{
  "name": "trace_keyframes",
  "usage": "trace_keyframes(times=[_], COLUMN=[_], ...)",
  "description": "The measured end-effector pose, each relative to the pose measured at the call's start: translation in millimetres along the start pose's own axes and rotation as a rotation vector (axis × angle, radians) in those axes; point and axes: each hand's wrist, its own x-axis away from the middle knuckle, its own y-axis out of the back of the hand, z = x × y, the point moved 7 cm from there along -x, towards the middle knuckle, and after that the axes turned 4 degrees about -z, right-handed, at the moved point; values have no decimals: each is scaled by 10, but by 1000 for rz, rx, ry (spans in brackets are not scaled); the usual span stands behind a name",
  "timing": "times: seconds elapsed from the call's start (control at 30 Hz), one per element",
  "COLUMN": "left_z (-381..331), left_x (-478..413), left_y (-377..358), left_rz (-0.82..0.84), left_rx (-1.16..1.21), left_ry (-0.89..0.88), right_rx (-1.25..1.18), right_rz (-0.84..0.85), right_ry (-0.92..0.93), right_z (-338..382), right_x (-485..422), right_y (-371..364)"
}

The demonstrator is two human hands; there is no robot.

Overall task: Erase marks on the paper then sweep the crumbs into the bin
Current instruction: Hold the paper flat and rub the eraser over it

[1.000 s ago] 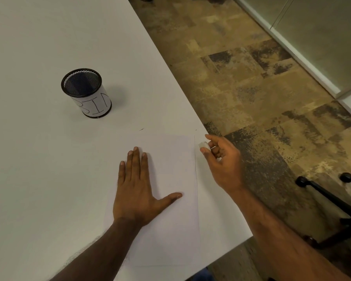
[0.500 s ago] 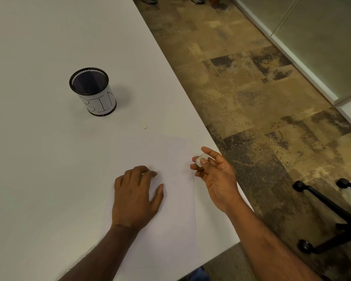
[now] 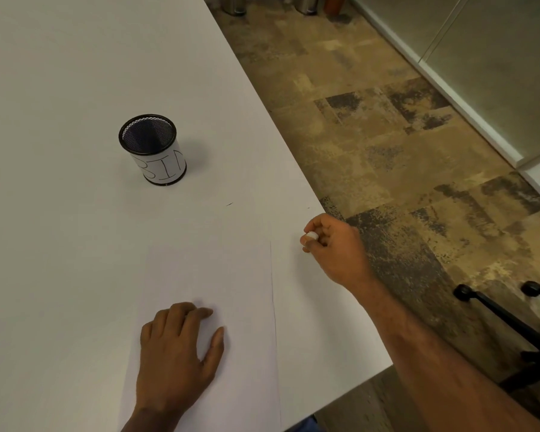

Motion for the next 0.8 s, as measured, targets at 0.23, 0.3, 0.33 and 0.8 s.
trace_keyframes(times=[0.23,0.3,0.33,0.8], left_z=[59,63,67,81], left_x=[95,98,99,101], left_y=[54,49,46,28], left_rz=[-4,4,9,24], left_rx=[19,24,24,7], left_ry=[26,34,39,37], right_rx=[212,285,308,338], right_rz=[66,82,89,-24], right_ry=[147,189,205,212], right_z=[157,195,211,264], right_x=[-154,-194,-212,-320], right_y=[-57,-81,-91,-41])
